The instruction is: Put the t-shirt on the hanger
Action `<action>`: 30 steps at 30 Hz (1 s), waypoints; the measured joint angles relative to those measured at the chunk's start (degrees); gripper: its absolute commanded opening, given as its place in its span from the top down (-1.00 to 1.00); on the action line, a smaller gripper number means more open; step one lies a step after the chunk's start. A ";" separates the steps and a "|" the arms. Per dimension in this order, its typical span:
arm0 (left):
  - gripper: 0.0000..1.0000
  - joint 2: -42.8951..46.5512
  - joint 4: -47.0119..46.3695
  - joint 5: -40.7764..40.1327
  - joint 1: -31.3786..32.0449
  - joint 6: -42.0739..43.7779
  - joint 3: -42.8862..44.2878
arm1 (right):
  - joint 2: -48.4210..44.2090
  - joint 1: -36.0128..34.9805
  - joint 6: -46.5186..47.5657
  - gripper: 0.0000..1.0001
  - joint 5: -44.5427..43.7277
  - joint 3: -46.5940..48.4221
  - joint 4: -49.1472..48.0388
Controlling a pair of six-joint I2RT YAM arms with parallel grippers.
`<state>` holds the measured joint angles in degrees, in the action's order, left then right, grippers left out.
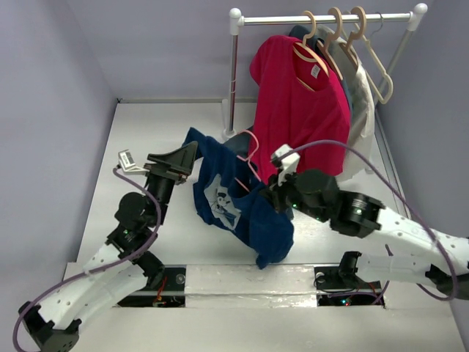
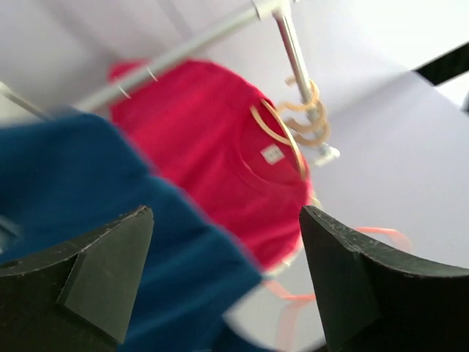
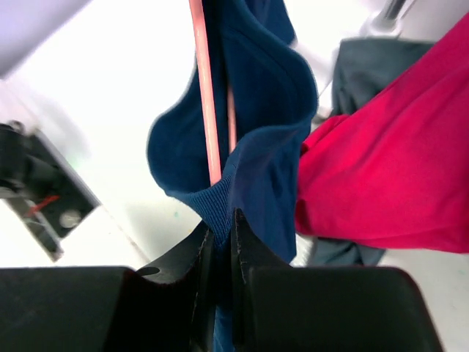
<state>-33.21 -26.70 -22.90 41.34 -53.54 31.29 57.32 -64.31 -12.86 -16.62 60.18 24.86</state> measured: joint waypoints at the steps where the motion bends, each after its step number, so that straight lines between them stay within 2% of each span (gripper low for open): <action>1: -0.59 0.48 1.51 -0.83 -0.02 1.84 0.98 | -1.09 0.15 -0.07 1.00 0.00 1.99 2.16; 8: -0.58 -2.71 8.22 -2.60 -0.17 13.18 3.43 | -3.63 0.22 -0.35 1.00 0.37 17.64 19.61; 17: -0.59 -4.26 -1.16 4.55 -0.17 24.61 -0.46 | -4.48 0.22 0.15 1.00 -0.26 43.21 36.24; 20: -0.61 -7.08 -6.49 6.21 -0.17 28.39 -0.37 | -4.07 0.22 0.50 1.00 0.48 48.70 39.30; 25: -0.60 -17.73 -12.96 7.10 -0.17 34.75 4.09 | -3.32 0.22 0.66 1.00 2.05 50.49 42.36; 28: -0.16 -24.02 -16.44 9.42 -0.33 37.03 5.73 | -2.93 0.22 0.63 1.00 2.10 49.05 43.45; 29: 0.21 -25.14 -16.90 9.99 -0.33 37.59 6.01 | -2.91 0.22 0.63 1.00 2.08 48.26 43.71; 30: 0.48 -26.95 -17.49 10.91 -0.33 37.90 6.64 | -2.91 0.22 0.61 1.00 2.05 47.43 43.82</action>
<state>-60.16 -44.18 -11.99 41.01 -15.64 37.93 54.41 -64.10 -12.25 -14.57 107.61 68.69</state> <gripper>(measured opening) 0.526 0.135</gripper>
